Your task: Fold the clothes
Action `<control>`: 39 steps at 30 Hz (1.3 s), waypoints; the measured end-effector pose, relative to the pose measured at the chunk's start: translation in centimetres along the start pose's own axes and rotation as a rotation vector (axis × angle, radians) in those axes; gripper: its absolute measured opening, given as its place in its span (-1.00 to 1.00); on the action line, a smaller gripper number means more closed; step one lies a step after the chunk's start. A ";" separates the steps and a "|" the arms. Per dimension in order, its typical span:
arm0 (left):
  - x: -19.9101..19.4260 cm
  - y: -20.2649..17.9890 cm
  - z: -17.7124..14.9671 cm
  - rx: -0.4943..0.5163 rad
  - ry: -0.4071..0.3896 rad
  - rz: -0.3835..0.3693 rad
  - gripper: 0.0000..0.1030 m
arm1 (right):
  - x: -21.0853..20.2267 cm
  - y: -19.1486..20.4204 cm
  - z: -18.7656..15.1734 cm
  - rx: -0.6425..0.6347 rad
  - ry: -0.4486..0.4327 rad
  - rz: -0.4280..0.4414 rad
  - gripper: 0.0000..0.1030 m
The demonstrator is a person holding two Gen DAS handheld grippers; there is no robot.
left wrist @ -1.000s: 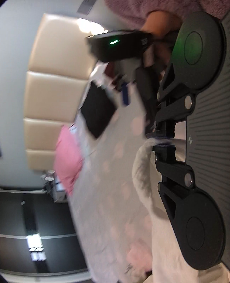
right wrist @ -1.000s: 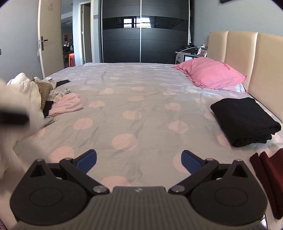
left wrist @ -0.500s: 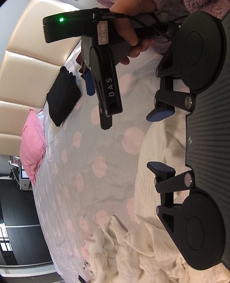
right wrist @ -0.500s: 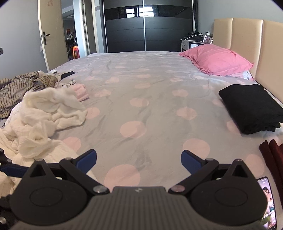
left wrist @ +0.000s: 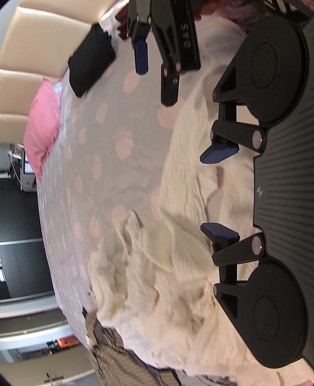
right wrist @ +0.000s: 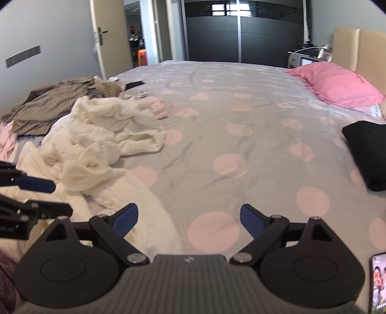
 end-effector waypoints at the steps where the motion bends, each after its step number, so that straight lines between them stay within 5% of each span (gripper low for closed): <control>1: 0.1 0.3 -0.3 -0.011 0.011 0.009 0.01 | 0.2 0.5 -0.1 -0.011 0.008 0.014 0.79; 9: 1.3 1.8 -1.3 -0.034 0.051 0.031 0.01 | 3.3 3.1 -1.0 -0.061 0.085 0.083 0.78; 20: 2.9 4.5 -2.8 -0.094 0.093 0.067 0.01 | 8.8 4.3 -2.0 -0.128 0.214 0.081 0.34; 21: 2.9 4.5 -2.8 -0.091 0.092 0.067 0.01 | 9.3 4.4 -2.1 -0.135 0.225 0.081 0.28; 24: 2.8 4.5 -2.6 -0.090 0.085 0.066 0.01 | 9.6 4.1 -2.7 -0.132 0.250 0.079 -0.61; 26: 2.7 4.5 -2.4 -0.092 0.076 0.064 0.01 | 9.4 3.7 -2.8 -0.129 0.252 0.073 -0.77; 32: 1.9 4.1 -1.5 -0.077 0.034 0.072 0.03 | 6.2 -0.2 -0.7 -0.162 0.152 -0.118 -0.84; 39: 0.8 2.7 0.1 -0.040 -0.017 0.064 0.06 | -0.3 -9.5 2.3 -0.070 0.071 -0.340 -0.85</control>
Point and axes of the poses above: each gripper's, at about its wrist camera, not at the fingertips, and x roughly the way its jaws point, y to its left, z to its top, the point moved 10 cm from there along x, roughly the way its jaws point, and after that the axes turned 5 degrees about z, right-handed, at the moved point
